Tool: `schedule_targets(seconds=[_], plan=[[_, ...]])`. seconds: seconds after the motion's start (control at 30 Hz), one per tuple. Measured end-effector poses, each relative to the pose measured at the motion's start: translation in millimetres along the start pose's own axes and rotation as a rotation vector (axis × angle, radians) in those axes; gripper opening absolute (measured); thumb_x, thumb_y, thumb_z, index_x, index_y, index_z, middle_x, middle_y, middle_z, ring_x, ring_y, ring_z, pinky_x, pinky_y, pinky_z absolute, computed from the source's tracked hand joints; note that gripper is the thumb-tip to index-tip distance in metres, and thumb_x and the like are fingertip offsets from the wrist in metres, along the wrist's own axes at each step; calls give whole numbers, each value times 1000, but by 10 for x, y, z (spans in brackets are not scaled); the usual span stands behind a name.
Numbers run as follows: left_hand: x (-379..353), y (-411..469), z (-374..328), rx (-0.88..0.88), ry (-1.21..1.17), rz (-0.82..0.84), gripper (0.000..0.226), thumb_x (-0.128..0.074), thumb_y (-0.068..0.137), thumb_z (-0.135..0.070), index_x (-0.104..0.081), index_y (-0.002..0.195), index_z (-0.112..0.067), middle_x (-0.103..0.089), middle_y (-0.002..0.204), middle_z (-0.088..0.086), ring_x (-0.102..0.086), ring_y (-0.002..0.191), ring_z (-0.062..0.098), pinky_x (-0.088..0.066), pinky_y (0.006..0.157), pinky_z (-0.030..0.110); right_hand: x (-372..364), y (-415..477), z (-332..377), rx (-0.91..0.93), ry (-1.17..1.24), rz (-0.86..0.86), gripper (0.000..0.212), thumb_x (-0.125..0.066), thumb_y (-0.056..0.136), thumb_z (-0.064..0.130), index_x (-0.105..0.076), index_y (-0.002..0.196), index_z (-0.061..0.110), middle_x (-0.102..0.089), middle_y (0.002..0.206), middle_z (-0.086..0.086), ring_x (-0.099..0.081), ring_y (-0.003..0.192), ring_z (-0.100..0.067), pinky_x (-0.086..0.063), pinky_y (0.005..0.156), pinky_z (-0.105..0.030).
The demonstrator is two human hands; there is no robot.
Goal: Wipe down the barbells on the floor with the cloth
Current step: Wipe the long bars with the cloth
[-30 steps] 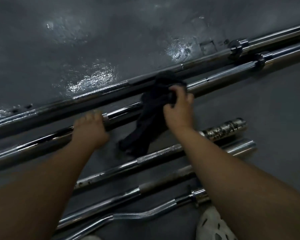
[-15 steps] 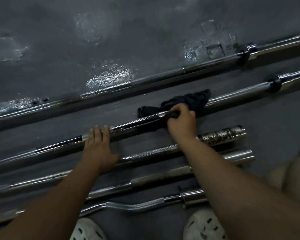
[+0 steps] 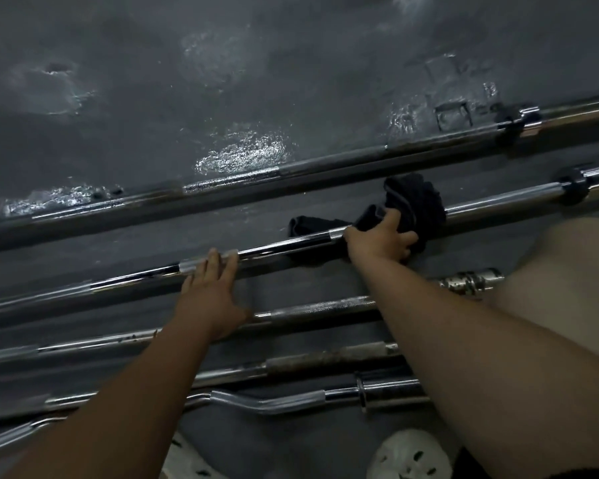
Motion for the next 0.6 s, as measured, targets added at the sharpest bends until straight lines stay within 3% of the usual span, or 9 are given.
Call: schedule_targets(seconds=[0.27, 0.43, 0.6], plan=[[69, 215, 50, -7, -25, -30, 114, -67, 78, -55, 14, 154, -33, 18, 162, 8, 10, 150, 28, -7, 122, 42, -74, 186, 40, 53, 31, -53, 54, -69, 83, 26, -41, 129, 32, -26, 140, -16, -44, 119, -45, -42, 96, -36], [123, 263, 19, -8, -24, -49, 116, -69, 77, -54, 15, 154, -31, 18, 162, 9, 10, 150, 30, -6, 121, 43, -281, -122, 170, 91, 133, -82, 41, -61, 87, 17, -51, 125, 28, -37, 130, -15, -57, 99, -41, -46, 92, -32], [145, 320, 48, -25, -52, -69, 113, -68, 78, -52, 13, 154, -30, 14, 163, 9, 9, 150, 31, -7, 120, 42, -945, -890, 150, 551, -69, 450, 40, -66, 81, 18, -59, 119, 28, -49, 115, -11, -59, 100, -38, -48, 88, -34]])
Point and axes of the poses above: each hand's wrist, its own y-axis towards the middle knuckle, its own x-axis out of the back of the hand, z = x × y, the point moved 1 cm from there along y, towards the middle knuckle
